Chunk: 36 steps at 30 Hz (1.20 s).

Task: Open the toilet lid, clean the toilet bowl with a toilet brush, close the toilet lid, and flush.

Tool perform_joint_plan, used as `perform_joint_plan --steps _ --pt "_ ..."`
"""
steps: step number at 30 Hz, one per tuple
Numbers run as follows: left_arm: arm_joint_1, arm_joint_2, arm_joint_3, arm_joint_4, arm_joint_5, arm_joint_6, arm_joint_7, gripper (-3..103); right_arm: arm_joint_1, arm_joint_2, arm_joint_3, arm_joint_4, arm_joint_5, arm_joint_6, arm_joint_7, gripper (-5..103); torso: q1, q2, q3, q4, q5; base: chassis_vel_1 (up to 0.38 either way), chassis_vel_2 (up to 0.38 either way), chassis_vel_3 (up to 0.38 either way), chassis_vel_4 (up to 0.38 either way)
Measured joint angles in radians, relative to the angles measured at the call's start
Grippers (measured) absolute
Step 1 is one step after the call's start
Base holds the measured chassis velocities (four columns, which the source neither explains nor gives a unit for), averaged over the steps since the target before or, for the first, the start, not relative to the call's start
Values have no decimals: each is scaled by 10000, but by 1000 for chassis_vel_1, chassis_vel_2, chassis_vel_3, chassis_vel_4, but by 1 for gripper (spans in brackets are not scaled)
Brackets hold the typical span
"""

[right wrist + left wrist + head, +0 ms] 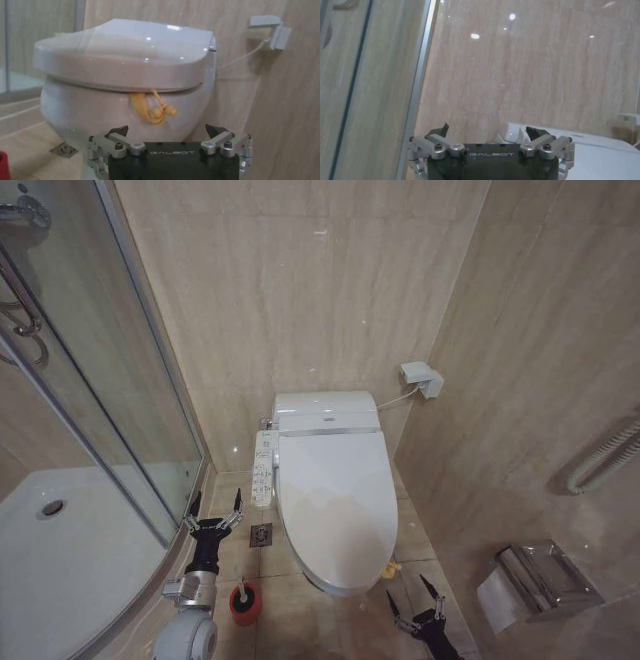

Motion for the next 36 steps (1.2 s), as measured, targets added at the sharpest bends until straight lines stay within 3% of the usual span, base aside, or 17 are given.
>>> perform_joint_plan --steps 14,27,28,34,35,36 --pt "19 -39 0 50 20 -5 -1 100 668 41 -138 -398 83 206 -148 100 0 0 0 0 -1 0 0 0 0" --pt "4 -63 27 54 30 -13 -1 100 890 84 -163 -571 578 429 -872 100 0 0 0 0 -1 0 0 0 0" --pt "3 -74 37 54 33 -14 -1 100 875 84 -159 -552 608 429 -900 93 0 0 0 -2 -2 0 0 0 0" --pt "4 -73 41 53 39 -13 0 100 836 88 -159 -525 669 429 -993 93 0 0 0 -1 -2 0 0 0 0" --pt "6 -66 32 54 39 -13 0 100 834 102 -163 -533 672 429 -1004 66 0 0 0 -1 -2 0 0 0 0" --pt "6 -66 32 54 39 -13 0 100 834 102 -163 -533 672 429 -1004 66 0 0 0 -1 -2 0 0 0 0"
